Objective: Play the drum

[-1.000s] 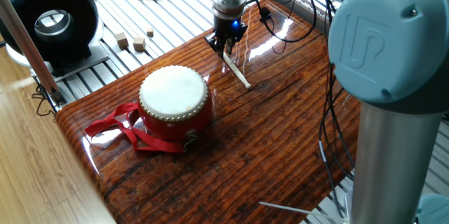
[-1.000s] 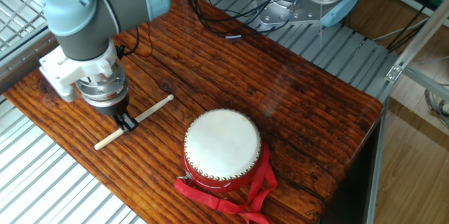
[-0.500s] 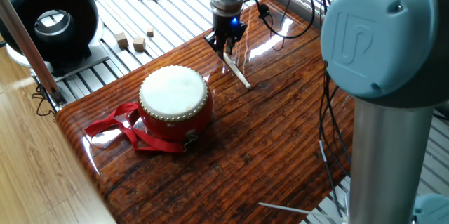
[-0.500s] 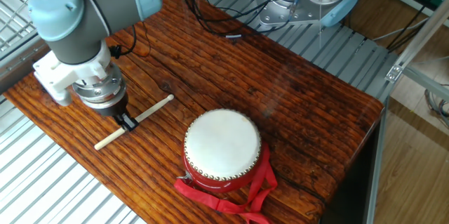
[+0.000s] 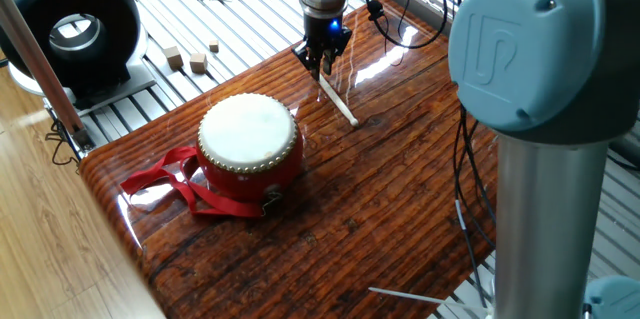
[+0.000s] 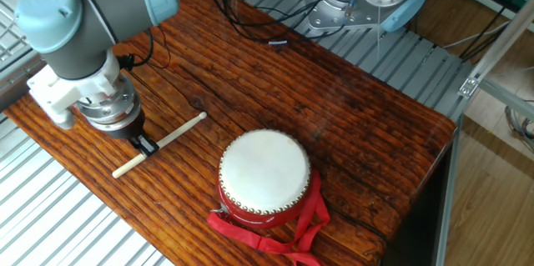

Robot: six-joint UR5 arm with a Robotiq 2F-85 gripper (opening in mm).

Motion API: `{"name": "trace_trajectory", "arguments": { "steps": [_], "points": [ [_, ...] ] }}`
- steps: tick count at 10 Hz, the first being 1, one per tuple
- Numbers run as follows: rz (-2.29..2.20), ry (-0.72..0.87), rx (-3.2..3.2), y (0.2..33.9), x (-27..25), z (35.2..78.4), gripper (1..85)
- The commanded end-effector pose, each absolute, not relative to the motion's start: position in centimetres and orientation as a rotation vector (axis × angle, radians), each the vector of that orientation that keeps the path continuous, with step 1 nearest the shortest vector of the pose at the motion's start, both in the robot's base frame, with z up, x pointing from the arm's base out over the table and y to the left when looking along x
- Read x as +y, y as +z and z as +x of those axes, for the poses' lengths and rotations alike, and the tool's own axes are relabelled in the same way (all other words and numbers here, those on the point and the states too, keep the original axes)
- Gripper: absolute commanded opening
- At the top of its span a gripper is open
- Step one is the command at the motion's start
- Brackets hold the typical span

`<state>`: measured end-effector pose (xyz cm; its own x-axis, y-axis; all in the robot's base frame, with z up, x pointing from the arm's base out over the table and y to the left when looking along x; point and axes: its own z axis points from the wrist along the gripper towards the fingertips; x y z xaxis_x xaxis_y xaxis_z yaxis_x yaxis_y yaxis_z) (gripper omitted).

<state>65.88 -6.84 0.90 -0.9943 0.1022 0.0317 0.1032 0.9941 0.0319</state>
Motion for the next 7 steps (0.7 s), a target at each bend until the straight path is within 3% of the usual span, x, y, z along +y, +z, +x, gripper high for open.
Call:
{"name": "trace_trajectory", "arguments": {
  "steps": [1,7],
  "points": [
    [-0.172,-0.082,-3.103,0.87,-6.52,66.41,31.7],
    [-0.179,-0.077,-3.104,0.68,-6.56,66.82,29.3]
  ]
}}
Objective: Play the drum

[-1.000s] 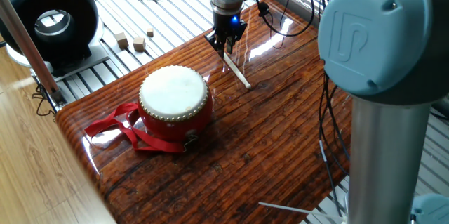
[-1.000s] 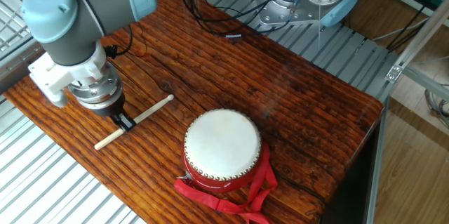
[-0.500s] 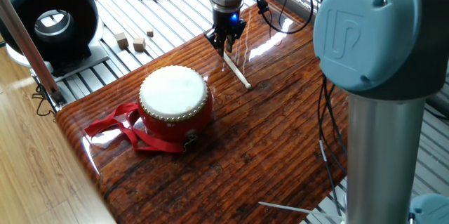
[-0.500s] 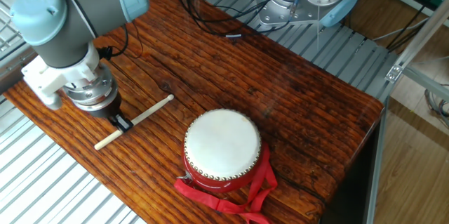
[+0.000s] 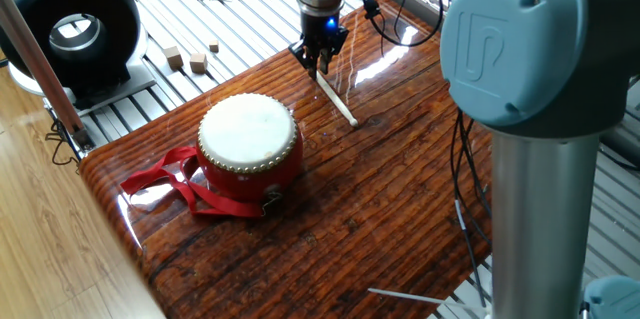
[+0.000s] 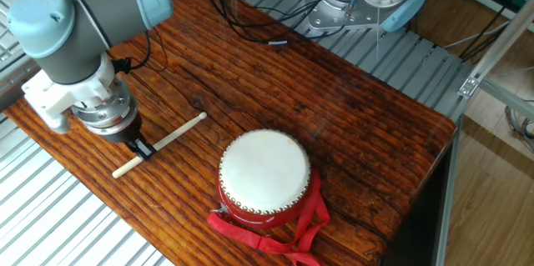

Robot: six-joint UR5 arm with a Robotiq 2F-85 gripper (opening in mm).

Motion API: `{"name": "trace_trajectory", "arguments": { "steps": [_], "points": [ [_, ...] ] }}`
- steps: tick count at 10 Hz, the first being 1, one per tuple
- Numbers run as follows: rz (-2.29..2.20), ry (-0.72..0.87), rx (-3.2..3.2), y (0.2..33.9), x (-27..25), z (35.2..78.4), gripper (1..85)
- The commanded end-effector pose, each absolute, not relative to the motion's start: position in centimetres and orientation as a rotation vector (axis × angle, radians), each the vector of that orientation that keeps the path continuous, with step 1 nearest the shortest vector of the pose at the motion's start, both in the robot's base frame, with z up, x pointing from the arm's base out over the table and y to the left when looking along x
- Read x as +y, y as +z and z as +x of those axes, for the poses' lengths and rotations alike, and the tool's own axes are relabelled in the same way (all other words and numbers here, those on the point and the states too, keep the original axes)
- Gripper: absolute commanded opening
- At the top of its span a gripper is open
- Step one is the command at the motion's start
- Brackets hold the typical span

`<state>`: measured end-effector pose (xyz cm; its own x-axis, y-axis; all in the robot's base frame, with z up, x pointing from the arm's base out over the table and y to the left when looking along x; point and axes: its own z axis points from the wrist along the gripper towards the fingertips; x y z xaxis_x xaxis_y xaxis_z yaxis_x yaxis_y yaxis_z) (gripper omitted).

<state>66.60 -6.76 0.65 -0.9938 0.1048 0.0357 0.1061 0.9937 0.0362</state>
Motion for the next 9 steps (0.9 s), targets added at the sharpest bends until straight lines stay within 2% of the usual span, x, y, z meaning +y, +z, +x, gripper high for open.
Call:
{"name": "trace_trajectory", "arguments": {
  "steps": [1,9],
  "points": [
    [-0.186,-0.077,-3.103,0.62,-6.51,66.83,28.3],
    [-0.206,-0.073,-3.107,0.45,-6.35,67.02,25.3]
  ]
}}
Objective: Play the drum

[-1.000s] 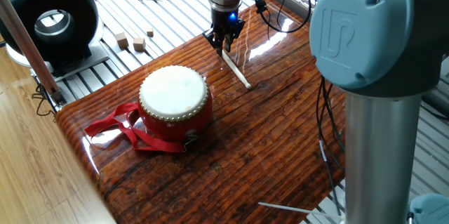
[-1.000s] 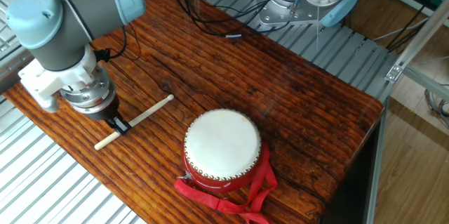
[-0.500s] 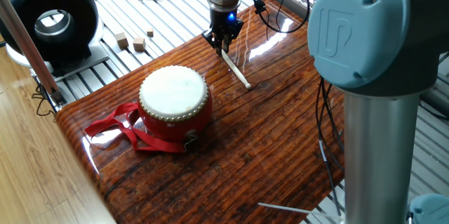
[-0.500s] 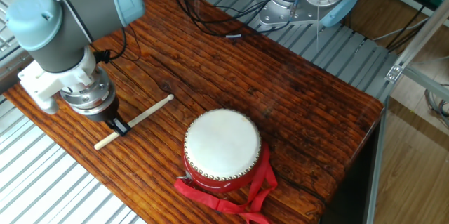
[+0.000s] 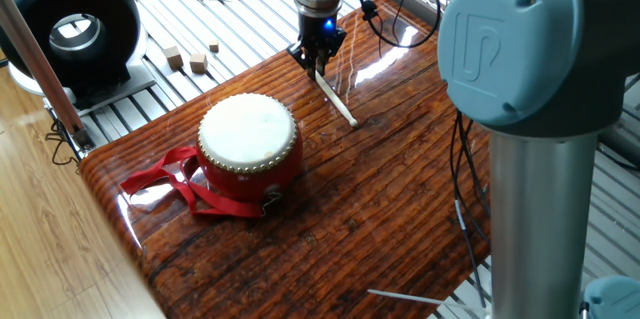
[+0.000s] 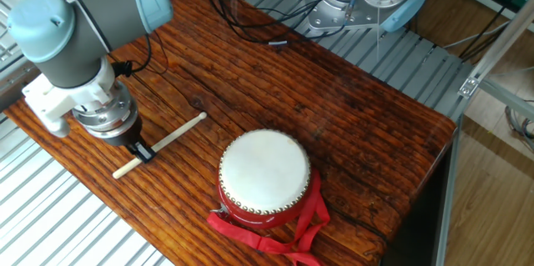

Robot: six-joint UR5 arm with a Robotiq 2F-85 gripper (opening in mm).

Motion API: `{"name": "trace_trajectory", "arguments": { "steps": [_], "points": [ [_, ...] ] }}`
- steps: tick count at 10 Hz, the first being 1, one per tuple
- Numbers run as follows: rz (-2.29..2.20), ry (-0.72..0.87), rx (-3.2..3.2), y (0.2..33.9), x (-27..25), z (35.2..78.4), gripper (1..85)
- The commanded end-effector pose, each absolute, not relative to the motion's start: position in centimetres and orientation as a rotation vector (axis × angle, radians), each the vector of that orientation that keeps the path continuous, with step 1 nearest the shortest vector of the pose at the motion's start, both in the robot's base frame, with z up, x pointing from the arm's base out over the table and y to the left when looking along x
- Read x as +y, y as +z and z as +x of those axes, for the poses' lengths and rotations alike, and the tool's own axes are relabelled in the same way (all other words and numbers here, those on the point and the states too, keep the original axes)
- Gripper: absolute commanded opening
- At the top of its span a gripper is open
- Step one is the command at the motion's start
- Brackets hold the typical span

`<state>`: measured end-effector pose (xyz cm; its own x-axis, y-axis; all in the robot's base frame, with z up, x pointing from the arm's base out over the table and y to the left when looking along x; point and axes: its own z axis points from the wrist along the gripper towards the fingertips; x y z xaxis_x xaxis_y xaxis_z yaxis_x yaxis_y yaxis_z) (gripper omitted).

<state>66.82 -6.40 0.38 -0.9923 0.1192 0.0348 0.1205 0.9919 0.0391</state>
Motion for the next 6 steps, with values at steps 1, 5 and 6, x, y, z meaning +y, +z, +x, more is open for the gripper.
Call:
{"name": "trace_trajectory", "arguments": {
  "steps": [1,5,6],
  "points": [
    [-0.208,-0.07,-3.107,0.41,-6.36,67.02,24.7],
    [-0.243,-0.04,-3.112,0.3,-6.78,67.23,18.0],
    [-0.269,-0.015,-3.106,0.6,-7.03,67.05,6.3]
  ]
}}
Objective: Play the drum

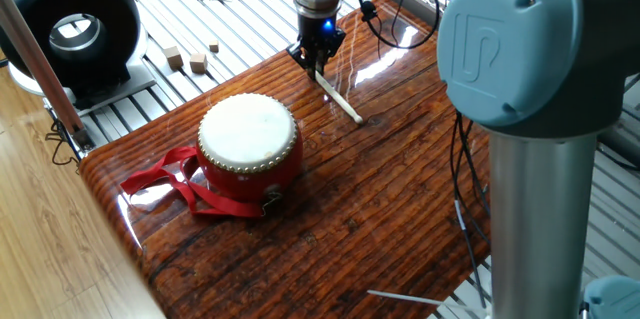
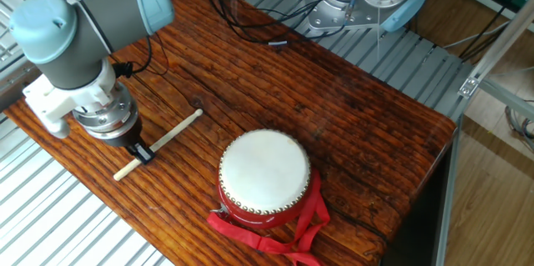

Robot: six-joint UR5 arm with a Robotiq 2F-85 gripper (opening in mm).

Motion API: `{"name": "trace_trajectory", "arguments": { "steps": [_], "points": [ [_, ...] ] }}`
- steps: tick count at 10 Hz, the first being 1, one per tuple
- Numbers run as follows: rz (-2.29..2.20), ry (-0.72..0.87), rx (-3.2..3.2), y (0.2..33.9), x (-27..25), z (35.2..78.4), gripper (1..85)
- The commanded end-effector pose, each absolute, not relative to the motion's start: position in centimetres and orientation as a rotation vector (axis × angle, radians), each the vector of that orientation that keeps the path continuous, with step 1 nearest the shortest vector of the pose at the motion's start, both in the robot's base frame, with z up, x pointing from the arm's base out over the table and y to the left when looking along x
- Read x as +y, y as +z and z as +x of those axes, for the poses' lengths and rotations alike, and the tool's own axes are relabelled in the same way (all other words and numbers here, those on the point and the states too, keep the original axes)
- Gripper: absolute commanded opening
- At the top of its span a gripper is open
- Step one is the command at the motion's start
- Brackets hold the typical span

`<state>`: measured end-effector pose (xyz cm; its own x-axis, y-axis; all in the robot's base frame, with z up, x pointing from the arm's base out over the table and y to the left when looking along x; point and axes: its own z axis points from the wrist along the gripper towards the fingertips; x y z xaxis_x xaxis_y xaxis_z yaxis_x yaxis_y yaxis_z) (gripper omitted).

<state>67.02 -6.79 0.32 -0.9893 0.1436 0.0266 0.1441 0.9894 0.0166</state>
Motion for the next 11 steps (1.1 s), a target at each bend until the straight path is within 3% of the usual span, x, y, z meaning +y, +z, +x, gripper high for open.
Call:
{"name": "trace_trajectory", "arguments": {
  "steps": [1,5,7,11],
  "points": [
    [-0.3,0.031,-3.104,1.4,-7.3,67.0,1.0],
    [-0.406,-0.061,-3.077,5.7,-6.4,65.4,1.0],
    [-0.451,-0.17,-2.974,8.4,-3.7,62.2,1.0],
    [-0.542,-0.05,-3.029,12.4,-3.3,61.7,1.0]
  ]
}}
